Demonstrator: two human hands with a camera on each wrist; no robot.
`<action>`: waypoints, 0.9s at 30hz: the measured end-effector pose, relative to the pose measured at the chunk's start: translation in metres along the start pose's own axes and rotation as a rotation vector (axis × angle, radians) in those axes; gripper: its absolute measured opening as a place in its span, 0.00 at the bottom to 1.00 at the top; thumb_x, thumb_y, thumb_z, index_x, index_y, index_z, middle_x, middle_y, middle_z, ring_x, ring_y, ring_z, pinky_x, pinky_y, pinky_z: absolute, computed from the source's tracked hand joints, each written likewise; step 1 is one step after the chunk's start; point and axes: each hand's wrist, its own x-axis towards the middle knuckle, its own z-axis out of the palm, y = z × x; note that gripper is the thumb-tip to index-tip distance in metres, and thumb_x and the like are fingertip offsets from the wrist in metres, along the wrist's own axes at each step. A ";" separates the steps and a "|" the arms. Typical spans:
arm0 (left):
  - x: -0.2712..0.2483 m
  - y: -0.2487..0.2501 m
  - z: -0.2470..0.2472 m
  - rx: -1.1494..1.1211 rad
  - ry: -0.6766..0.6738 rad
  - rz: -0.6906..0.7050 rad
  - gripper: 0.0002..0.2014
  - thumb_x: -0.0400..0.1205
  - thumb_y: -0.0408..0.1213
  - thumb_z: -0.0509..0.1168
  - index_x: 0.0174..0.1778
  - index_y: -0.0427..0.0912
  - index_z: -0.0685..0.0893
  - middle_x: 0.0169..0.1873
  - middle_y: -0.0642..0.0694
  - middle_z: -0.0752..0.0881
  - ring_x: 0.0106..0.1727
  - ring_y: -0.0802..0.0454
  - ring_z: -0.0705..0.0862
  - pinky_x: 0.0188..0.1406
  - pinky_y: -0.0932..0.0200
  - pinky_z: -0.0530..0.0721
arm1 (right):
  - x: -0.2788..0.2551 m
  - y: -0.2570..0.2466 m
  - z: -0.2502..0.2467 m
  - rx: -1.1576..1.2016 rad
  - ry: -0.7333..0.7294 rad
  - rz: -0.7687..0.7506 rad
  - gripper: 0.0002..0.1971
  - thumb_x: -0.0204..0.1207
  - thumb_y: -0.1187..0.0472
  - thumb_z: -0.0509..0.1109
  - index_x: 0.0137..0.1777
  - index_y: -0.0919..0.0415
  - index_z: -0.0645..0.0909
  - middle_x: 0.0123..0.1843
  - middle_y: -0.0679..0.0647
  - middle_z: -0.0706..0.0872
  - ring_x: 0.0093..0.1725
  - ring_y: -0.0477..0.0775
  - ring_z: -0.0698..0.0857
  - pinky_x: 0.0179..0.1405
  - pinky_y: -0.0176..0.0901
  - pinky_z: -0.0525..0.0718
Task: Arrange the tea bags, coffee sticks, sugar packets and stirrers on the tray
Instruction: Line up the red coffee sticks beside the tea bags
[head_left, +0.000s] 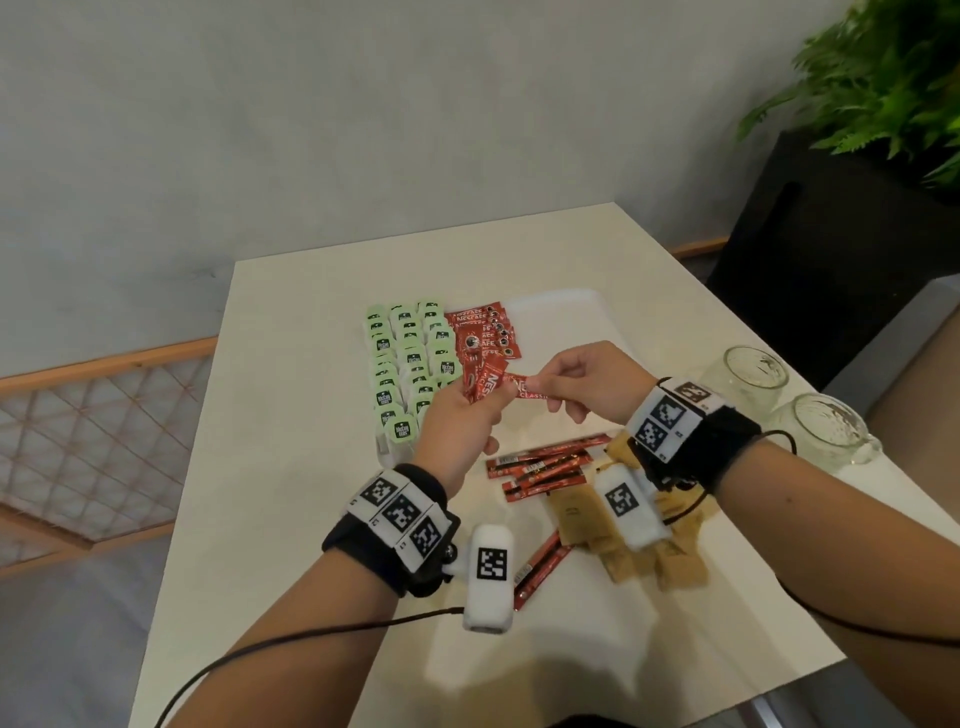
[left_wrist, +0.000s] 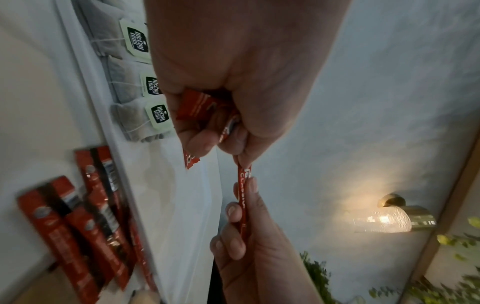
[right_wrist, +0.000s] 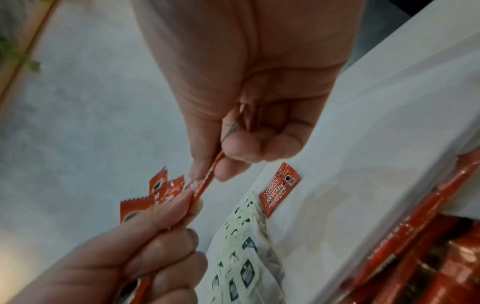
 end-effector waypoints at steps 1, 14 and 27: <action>0.003 0.002 0.000 -0.019 0.015 -0.011 0.06 0.82 0.40 0.71 0.42 0.47 0.81 0.28 0.51 0.74 0.27 0.55 0.71 0.22 0.61 0.74 | 0.003 0.002 -0.005 0.038 0.009 0.013 0.12 0.72 0.51 0.78 0.43 0.61 0.88 0.32 0.53 0.89 0.24 0.48 0.78 0.29 0.38 0.79; 0.044 0.018 -0.022 -0.117 0.079 -0.123 0.06 0.87 0.41 0.59 0.44 0.46 0.72 0.27 0.52 0.71 0.23 0.57 0.64 0.17 0.65 0.65 | 0.063 0.018 -0.026 0.290 0.006 0.261 0.12 0.74 0.66 0.76 0.52 0.76 0.84 0.40 0.65 0.90 0.34 0.52 0.91 0.37 0.41 0.91; 0.058 0.009 -0.055 -0.098 0.182 -0.123 0.06 0.88 0.41 0.60 0.52 0.48 0.82 0.35 0.49 0.87 0.22 0.60 0.76 0.24 0.63 0.70 | 0.127 0.030 0.010 0.199 0.042 0.547 0.07 0.72 0.70 0.77 0.43 0.74 0.82 0.28 0.62 0.87 0.20 0.51 0.85 0.19 0.39 0.84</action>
